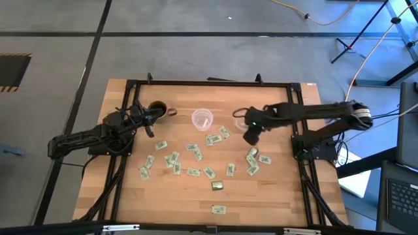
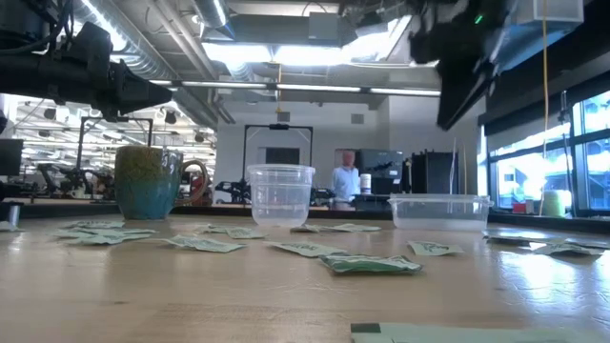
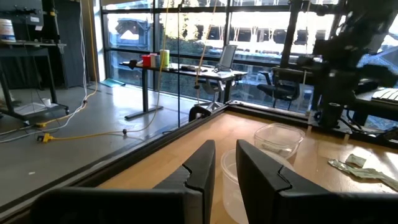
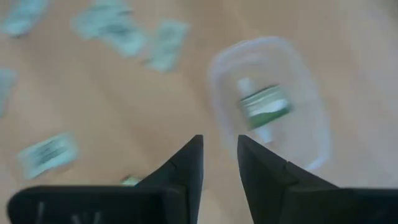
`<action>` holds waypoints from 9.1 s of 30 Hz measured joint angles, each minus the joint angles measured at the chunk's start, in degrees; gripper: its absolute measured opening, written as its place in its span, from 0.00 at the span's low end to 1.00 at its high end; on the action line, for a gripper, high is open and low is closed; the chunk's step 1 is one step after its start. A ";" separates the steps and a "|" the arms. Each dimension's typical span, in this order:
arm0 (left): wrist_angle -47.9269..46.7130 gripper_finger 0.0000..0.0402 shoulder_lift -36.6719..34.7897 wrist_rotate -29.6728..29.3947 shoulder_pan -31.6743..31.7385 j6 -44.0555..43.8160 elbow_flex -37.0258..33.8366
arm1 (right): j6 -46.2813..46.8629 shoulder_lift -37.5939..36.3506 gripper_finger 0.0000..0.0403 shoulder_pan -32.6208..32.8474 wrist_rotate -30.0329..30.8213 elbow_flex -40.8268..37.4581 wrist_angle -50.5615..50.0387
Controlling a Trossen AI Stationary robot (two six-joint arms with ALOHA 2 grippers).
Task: Pick and place items into bin
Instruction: Put the green stevia packet into the right transparent bin, then put the white stevia packet into the left transparent bin
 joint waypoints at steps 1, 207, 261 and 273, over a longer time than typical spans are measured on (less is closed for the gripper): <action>0.00 0.15 0.00 0.00 0.01 0.00 0.00 | 0.90 -0.90 0.25 1.10 -0.54 -0.16 -0.29; 1.27 0.15 0.00 -0.64 -0.03 10.96 -0.01 | 20.62 8.74 0.17 -3.11 12.68 -9.76 17.20; -2.03 0.30 45.90 22.42 -6.30 8.81 26.92 | 13.29 -8.57 0.17 17.67 16.87 -9.76 15.97; -4.38 0.29 83.75 20.97 -10.02 15.26 55.32 | 1.55 -16.92 0.17 17.43 30.98 -14.56 17.04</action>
